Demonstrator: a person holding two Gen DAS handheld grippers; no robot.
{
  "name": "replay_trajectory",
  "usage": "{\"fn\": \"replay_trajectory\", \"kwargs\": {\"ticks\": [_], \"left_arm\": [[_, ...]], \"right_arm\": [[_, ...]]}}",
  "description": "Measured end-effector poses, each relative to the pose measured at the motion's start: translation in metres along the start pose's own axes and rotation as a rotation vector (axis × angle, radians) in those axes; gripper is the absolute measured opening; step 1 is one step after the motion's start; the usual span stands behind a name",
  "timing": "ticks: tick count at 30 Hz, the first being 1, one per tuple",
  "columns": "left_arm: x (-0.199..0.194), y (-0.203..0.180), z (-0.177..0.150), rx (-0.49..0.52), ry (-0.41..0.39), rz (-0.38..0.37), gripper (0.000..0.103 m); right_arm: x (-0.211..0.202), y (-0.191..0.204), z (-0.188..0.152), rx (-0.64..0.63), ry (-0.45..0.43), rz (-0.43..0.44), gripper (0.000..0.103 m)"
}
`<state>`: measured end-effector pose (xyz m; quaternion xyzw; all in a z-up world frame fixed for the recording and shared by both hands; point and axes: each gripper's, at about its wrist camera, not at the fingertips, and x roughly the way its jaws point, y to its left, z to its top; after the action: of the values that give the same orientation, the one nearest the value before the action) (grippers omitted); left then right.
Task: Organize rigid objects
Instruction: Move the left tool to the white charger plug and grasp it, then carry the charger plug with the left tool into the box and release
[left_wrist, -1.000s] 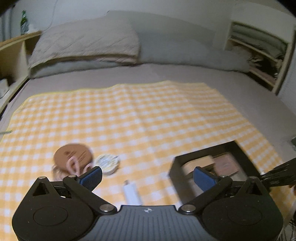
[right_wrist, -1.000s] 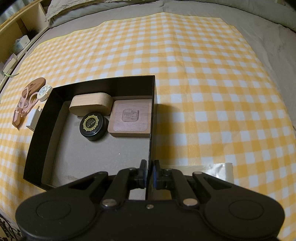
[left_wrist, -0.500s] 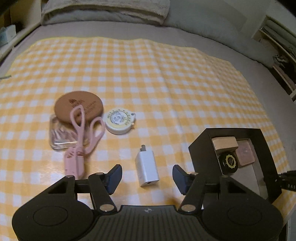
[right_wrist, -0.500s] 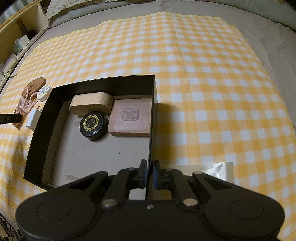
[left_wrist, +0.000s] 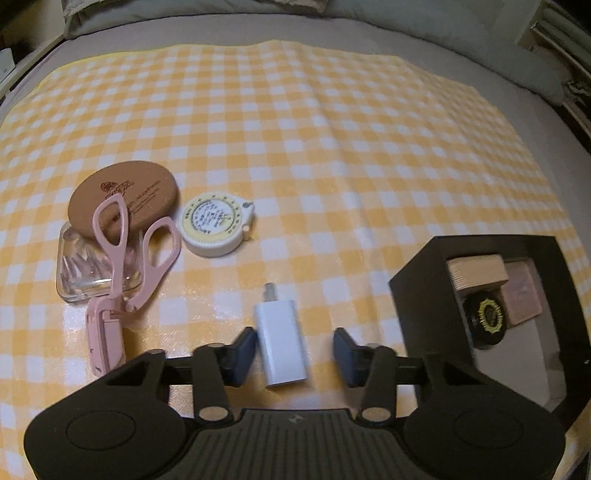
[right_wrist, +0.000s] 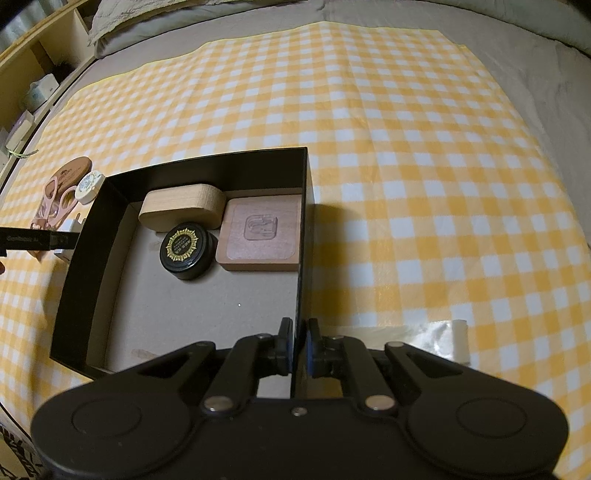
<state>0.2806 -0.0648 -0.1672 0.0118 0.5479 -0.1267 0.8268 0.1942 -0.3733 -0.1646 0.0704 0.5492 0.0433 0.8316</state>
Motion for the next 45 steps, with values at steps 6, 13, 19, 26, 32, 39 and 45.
{"fn": "replay_trajectory", "kwargs": {"ticks": [6,13,19,26,32,39,45], "left_arm": [[0.000,0.006,-0.001,0.013,-0.012,0.036,0.024],[-0.029,0.008,0.000,-0.062,-0.086,-0.032,0.024],[-0.068,-0.014,0.002,-0.064,-0.191,-0.152,0.024],[-0.078,-0.067,-0.002,-0.063,-0.204,-0.223,0.024],[-0.062,-0.087,0.000,-0.088,-0.190,-0.158,0.024],[-0.042,-0.090,0.006,-0.093,-0.175,-0.062,0.024],[-0.038,-0.095,0.009,-0.075,-0.198,-0.020,0.034]], "right_arm": [[0.000,0.001,0.000,0.001,0.001,0.001,0.008],[0.001,0.001,0.000,0.002,0.003,0.001,0.008],[0.001,0.002,0.000,0.004,0.003,0.002,0.008],[0.001,0.002,0.000,0.004,0.003,0.001,0.008],[0.002,0.002,0.000,0.004,0.004,0.001,0.008],[0.002,0.002,0.000,0.003,0.003,0.001,0.008],[0.002,0.001,0.000,0.004,0.003,0.005,0.008]]}}
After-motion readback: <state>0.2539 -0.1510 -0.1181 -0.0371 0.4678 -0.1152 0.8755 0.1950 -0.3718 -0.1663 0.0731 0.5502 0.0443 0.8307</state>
